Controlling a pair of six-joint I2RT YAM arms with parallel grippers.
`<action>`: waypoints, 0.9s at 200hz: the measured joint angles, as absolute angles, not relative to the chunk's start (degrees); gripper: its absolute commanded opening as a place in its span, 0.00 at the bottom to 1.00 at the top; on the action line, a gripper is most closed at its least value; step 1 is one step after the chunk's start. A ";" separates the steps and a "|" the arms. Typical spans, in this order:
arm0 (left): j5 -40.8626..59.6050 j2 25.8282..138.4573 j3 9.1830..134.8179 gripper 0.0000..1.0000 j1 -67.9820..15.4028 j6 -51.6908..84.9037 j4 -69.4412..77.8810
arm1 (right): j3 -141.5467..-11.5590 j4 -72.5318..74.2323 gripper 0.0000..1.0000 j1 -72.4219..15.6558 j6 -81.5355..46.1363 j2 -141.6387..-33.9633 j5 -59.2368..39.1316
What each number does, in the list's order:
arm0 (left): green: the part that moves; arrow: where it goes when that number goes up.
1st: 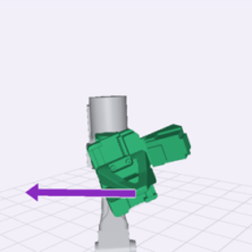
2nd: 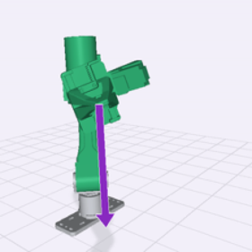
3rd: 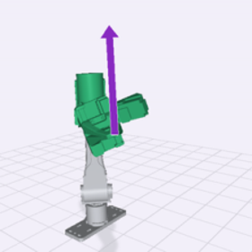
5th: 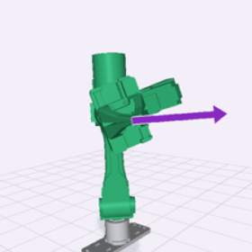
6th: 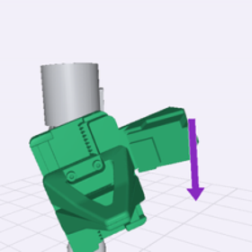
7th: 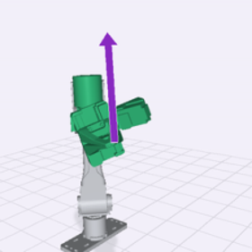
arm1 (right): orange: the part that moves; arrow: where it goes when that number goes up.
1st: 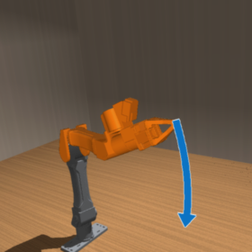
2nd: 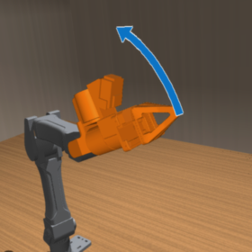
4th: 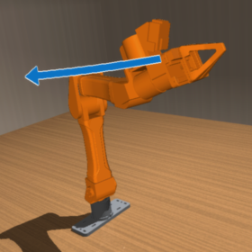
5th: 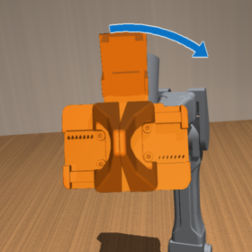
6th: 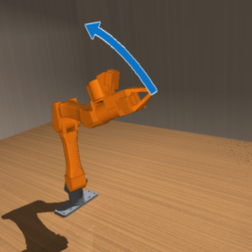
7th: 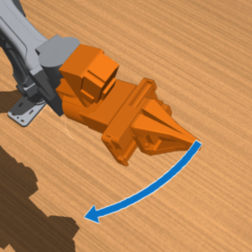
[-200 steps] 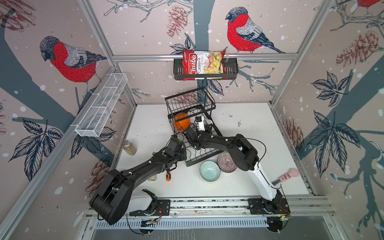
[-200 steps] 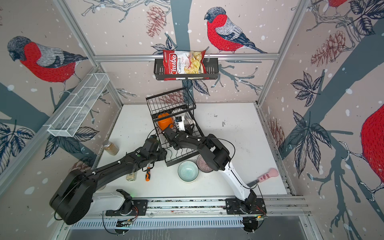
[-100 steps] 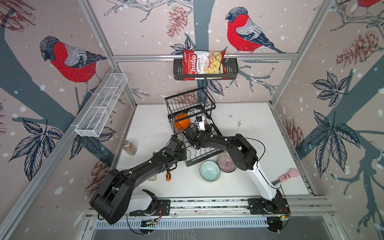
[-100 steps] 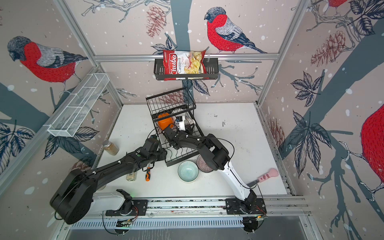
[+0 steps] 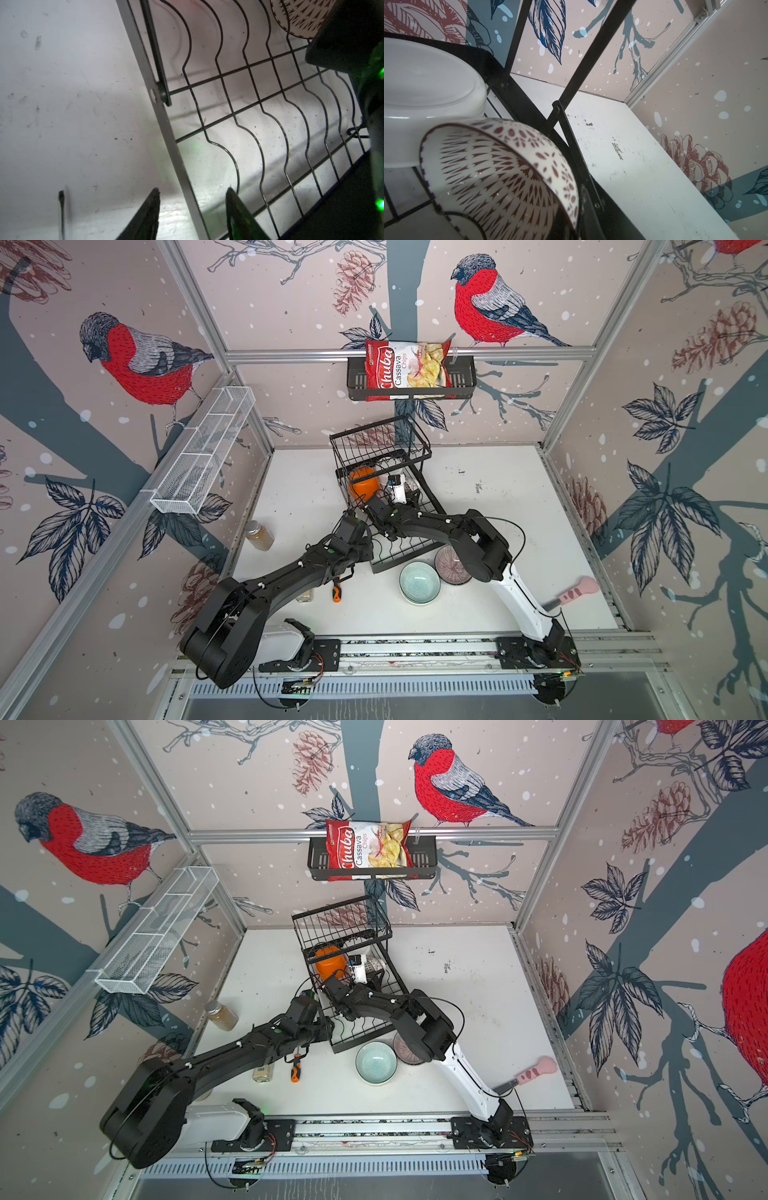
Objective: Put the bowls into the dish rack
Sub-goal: 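Lower the red-patterned bowl into the rack with the right gripper, then open the right gripper to release the red-patterned bowl upright in the rack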
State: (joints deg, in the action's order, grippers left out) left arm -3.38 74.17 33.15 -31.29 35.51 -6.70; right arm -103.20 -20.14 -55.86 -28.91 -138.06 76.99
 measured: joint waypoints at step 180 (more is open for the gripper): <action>-3.05 75.05 33.36 0.49 -31.29 35.51 -6.28 | -103.44 -26.15 0.64 -55.46 -32.91 -136.22 66.35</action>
